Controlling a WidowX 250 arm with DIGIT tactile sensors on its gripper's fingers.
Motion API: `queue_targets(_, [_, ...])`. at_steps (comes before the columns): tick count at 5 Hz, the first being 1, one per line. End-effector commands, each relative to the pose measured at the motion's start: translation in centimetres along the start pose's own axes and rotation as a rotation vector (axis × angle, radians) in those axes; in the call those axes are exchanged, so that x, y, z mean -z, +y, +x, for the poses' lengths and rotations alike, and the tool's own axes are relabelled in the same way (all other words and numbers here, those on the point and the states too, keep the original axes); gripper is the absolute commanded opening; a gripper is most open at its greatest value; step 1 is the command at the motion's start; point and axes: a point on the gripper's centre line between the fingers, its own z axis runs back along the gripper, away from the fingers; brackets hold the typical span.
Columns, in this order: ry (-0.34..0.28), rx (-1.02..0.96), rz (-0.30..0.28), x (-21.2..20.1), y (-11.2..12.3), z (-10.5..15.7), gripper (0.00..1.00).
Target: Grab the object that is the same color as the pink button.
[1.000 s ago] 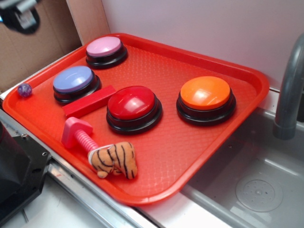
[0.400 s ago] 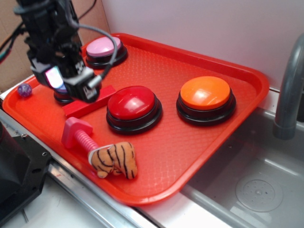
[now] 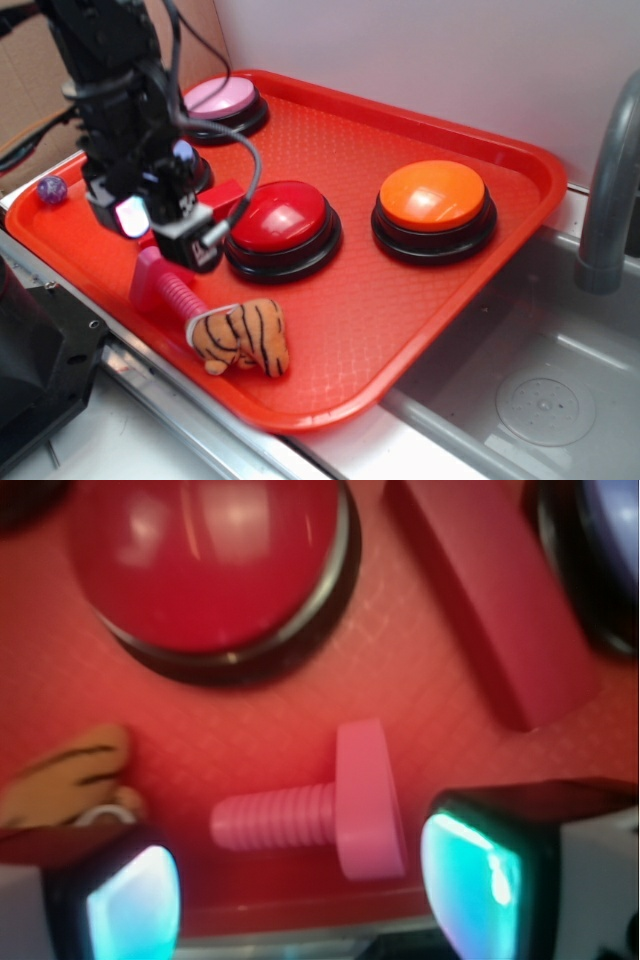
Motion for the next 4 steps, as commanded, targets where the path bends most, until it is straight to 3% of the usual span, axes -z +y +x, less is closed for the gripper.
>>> queue_targets(1, [-0.004,-0.058,0.035,1.86,1.02,-0.09,1.00])
queue_targets(2, [-0.041,-0.100,0.065,2.28,0.92,-0.24,0.24])
queue_targets(3, [-0.042,-0.108,0.060,2.28,0.89,-0.32,0.00])
queue_targets(4, [-0.034,-0.106,0.053,2.17,0.98,-0.33,0.00])
